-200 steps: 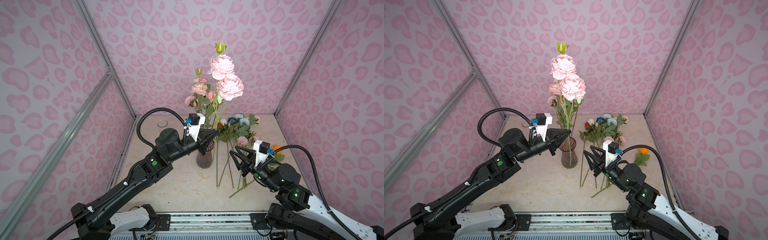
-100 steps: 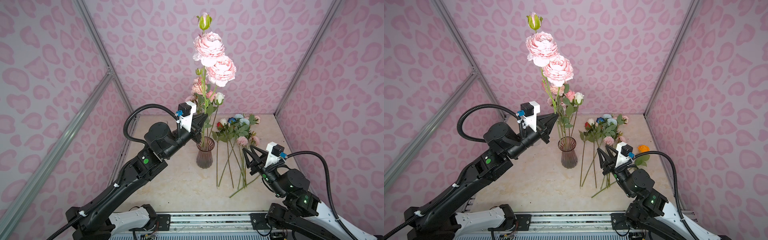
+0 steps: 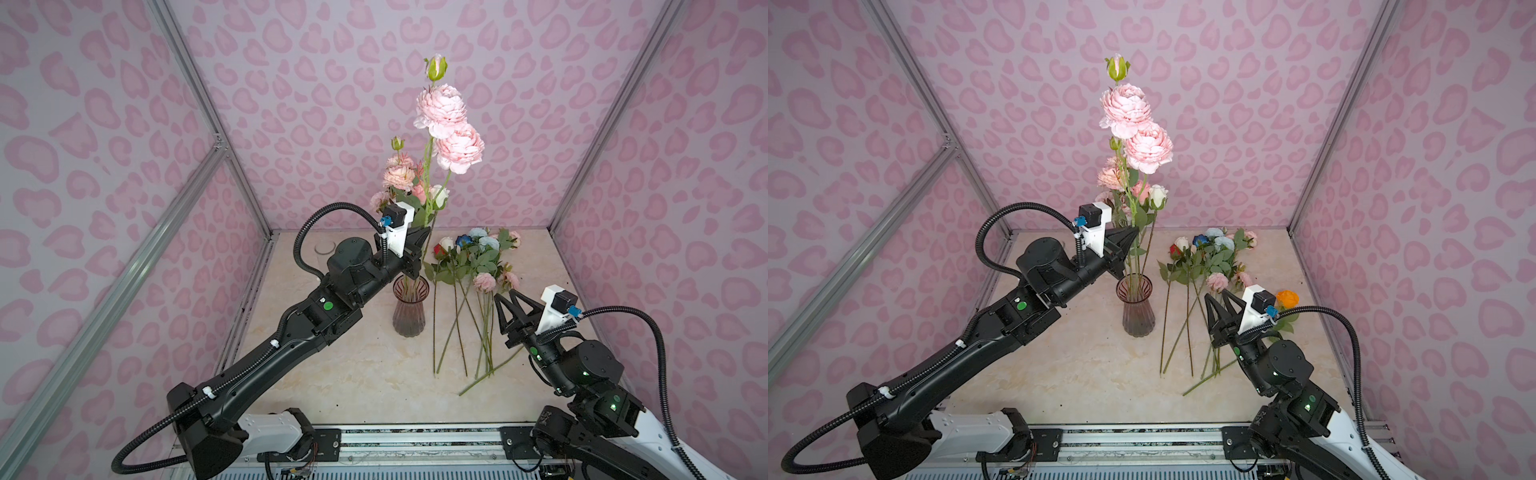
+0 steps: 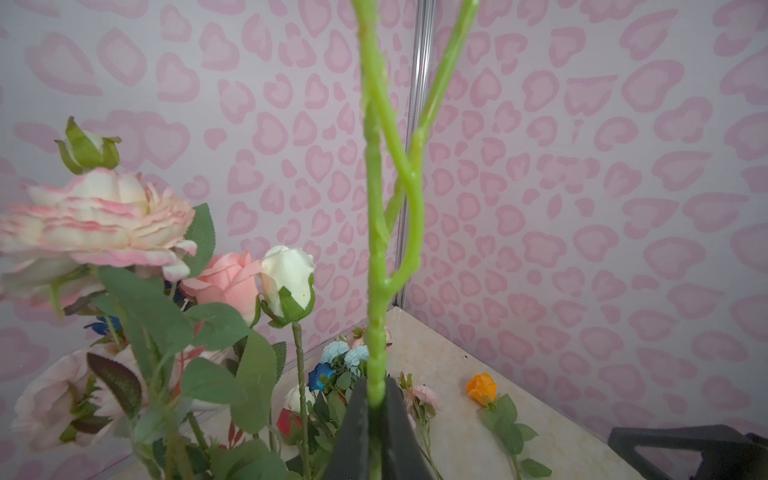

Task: Arrange the flowers into the vase
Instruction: 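Lower the carnation stem into the vase with the left gripper while the right gripper withdraws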

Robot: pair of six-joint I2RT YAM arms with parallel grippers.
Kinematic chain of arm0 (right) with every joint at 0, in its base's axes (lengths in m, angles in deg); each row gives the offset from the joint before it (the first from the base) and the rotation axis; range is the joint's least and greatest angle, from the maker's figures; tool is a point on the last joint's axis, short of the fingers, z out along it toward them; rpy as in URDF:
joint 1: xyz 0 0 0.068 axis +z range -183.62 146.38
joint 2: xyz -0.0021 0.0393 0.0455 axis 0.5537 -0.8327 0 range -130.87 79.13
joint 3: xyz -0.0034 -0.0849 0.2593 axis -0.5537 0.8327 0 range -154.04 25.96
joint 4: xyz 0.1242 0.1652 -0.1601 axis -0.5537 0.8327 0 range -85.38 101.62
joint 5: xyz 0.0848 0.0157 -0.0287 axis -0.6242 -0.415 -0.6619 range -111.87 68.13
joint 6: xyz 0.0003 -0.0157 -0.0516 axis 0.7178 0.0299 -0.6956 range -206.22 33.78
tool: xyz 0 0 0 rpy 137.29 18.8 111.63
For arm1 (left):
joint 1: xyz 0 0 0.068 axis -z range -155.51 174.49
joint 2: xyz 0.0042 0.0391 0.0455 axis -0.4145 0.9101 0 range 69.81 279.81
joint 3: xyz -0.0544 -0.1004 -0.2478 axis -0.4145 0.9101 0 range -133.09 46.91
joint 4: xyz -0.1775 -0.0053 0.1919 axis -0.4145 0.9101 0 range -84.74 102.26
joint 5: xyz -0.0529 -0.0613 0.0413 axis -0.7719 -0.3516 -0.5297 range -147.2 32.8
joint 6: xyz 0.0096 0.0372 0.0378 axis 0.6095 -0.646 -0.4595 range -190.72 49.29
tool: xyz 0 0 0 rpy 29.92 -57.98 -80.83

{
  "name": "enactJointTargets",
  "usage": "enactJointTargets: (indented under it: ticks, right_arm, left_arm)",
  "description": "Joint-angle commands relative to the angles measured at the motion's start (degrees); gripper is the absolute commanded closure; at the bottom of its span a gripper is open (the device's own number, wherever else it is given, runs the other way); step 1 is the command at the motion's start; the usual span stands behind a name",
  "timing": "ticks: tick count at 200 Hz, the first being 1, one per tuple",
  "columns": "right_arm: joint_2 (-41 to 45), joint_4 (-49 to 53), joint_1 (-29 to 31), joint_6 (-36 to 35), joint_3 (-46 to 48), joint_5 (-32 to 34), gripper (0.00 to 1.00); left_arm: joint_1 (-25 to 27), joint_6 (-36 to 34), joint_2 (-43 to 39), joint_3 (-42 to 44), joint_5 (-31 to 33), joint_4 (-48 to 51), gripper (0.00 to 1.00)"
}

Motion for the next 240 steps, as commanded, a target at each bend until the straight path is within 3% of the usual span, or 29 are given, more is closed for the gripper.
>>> enactJointTargets:
  ticks: [1, 122, 173, 240]
  right_arm:
    - [0.53, -0.11, -0.6, 1.42, 0.86, -0.98, 0.53]
    - [0.19, 0.44, -2.68, 3.04, 1.72, -2.68, 0.53]
    - [-1.22, 0.05, -2.89, 3.65, 1.49, -3.41, 0.52]
    - [-1.74, 0.7, -3.08, 4.26, 1.09, -3.39, 0.52]
  left_arm:
    - [-0.26, 2.68, 0.62, 2.43, -0.14, -7.2, 0.96]
    - [-0.55, 5.59, -0.26, 16.84, 2.82, -10.55, 0.97]
    - [-0.58, 6.35, 0.23, 18.49, 5.28, -10.23, 0.96]
    - [-0.64, 6.95, -0.39, 19.17, 6.98, -8.8, 0.76]
